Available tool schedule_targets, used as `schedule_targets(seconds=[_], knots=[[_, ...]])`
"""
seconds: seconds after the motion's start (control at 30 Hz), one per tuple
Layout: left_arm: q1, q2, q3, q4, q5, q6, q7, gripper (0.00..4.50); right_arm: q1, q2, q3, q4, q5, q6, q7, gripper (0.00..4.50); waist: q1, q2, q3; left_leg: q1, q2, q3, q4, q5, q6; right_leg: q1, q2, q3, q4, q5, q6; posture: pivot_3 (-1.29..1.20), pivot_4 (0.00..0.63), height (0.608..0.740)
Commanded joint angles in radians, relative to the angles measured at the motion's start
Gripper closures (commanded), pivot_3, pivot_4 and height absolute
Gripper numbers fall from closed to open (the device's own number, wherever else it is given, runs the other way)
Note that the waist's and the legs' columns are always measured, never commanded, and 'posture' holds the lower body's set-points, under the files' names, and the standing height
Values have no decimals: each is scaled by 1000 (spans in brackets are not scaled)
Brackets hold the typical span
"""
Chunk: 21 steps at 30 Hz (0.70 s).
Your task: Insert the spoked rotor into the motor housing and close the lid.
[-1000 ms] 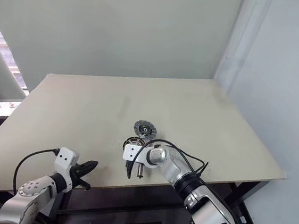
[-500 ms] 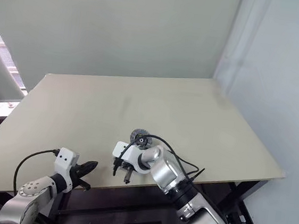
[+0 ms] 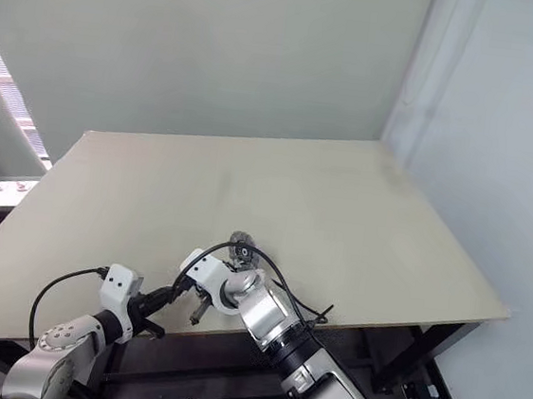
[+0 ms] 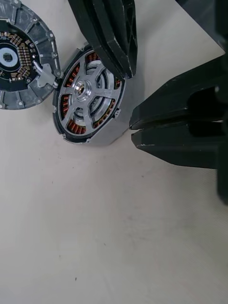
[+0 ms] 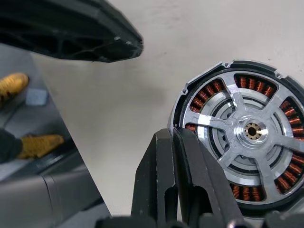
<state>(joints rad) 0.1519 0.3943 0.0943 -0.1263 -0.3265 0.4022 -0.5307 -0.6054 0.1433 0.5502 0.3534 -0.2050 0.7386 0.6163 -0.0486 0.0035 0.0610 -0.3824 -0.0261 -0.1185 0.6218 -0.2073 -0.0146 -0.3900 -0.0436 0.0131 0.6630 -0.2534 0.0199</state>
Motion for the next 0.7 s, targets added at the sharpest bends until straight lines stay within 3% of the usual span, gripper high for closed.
schedule_targets(seconds=[0.03, 0.7], knots=[[-12, -3, 5, -10, 8, -23, 6, 4500, -26, 37, -60, 5, 26, 6, -61, 4469, 0, 0, 0, 0, 0, 0, 0, 0, 0, 0, 0, 0, 0, 0, 0, 0, 0, 740], [-10, -27, -1, -5, 15, -49, 25, 4500, -57, 76, -134, 72, 196, 14, -235, 4469, 6, 0, 0, 0, -3, -1, 1, 1, 0, 1, -4, 0, 0, 0, -1, 0, 0, 740]])
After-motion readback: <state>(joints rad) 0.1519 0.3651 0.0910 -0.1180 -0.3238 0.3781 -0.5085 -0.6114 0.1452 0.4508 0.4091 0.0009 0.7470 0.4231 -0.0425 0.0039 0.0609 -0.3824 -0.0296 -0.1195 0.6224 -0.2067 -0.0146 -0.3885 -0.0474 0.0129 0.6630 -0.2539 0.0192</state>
